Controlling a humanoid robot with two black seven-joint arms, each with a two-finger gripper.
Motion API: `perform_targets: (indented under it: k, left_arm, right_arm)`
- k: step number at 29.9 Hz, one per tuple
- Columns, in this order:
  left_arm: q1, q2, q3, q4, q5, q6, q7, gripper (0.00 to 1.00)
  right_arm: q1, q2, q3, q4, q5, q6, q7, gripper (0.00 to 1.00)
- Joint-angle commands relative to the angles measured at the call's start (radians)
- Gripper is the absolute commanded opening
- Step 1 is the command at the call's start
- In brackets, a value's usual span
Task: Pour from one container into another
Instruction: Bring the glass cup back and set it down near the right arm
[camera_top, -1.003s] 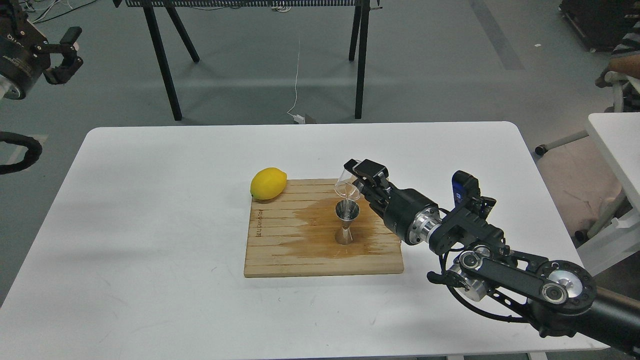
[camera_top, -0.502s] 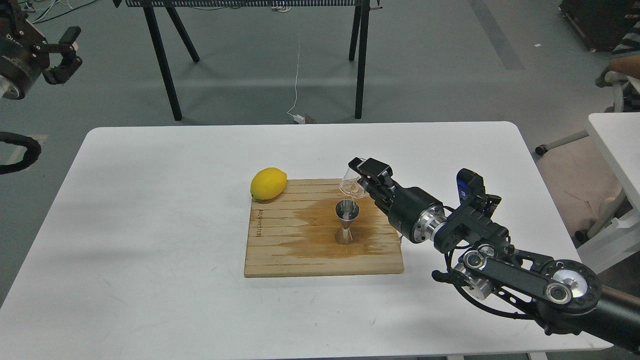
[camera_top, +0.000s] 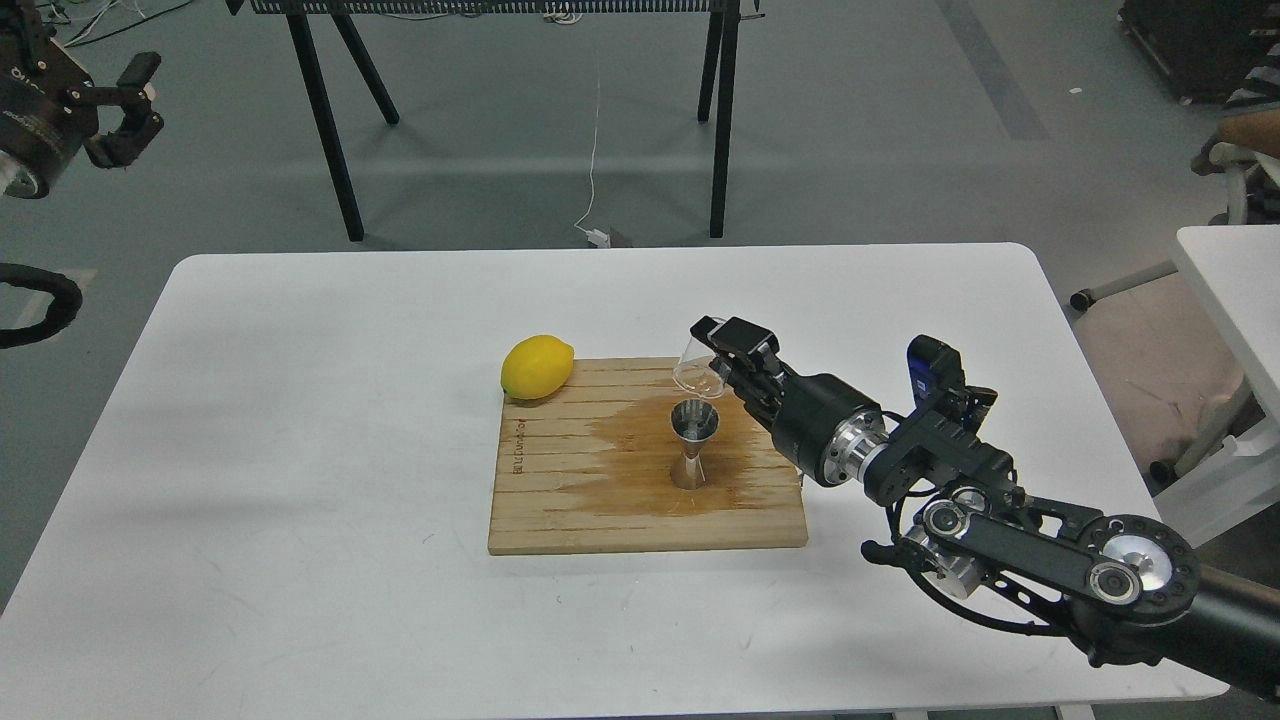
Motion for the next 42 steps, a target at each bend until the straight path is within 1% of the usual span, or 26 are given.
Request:
perform_targets:
  k: [1,5,7,11,15,17,20,22,25,29,31,35,39,42]
  left_arm:
    - [0.0,0.006,-0.001,0.0,0.0,-0.002,0.0,0.99]
    - [0.0,0.013,-0.001,0.0,-0.002,-0.004,0.0,0.99]
    - [0.0,0.014,-0.001,0.0,-0.002,-0.005,0.0,0.99]
    - [0.0,0.019,-0.001,0.0,-0.002,-0.005,0.0,0.99]
    - [0.0,0.017,-0.003,-0.005,-0.002,-0.001,0.002,0.99]
    - [-0.001,0.017,-0.002,-0.014,-0.002,0.001,0.002,0.99]
    - [-0.001,0.017,-0.002,-0.014,-0.002,0.001,0.002,0.99]
    - [-0.005,0.017,0.0,-0.014,-0.002,0.001,0.002,0.99]
    - [-0.006,0.016,0.002,-0.014,-0.002,0.001,0.002,0.99]
    - [-0.006,0.013,0.002,-0.014,-0.002,0.002,0.002,0.99]
    - [-0.006,0.013,0.002,-0.014,-0.002,0.002,0.002,0.99]
    - [-0.006,0.011,0.003,-0.014,-0.002,0.004,0.002,0.99]
    - [-0.006,0.011,0.005,-0.014,-0.002,0.008,0.002,0.99]
    - [-0.006,0.011,0.006,-0.014,-0.002,0.008,0.002,0.99]
  right_arm:
    - [-0.008,0.004,0.053,0.005,0.102,0.001,-0.002,0.25]
    - [-0.021,0.02,0.187,0.003,0.363,0.006,-0.001,0.25]
    - [-0.037,0.023,0.276,-0.001,0.504,0.024,-0.001,0.25]
    - [-0.109,0.082,0.49,-0.029,0.747,0.052,0.001,0.25]
    - [-0.189,0.199,0.743,-0.18,0.799,0.075,0.015,0.26]
    - [-0.224,0.257,0.886,-0.269,0.808,0.133,0.01,0.27]
    - [-0.24,0.282,1.021,-0.413,0.9,0.237,0.006,0.27]
    - [-0.24,0.28,1.035,-0.528,0.971,0.323,0.007,0.27]
    - [-0.241,0.28,1.049,-0.66,1.021,0.431,0.007,0.28]
    - [-0.241,0.282,1.052,-0.788,1.077,0.524,0.009,0.31]
    - [-0.241,0.284,1.052,-0.825,1.101,0.549,0.012,0.33]
    - [-0.237,0.293,1.051,-0.871,1.106,0.535,0.021,0.34]
    - [-0.228,0.31,1.052,-0.894,1.106,0.448,0.05,0.34]
    - [-0.222,0.319,1.052,-0.899,1.106,0.42,0.053,0.35]
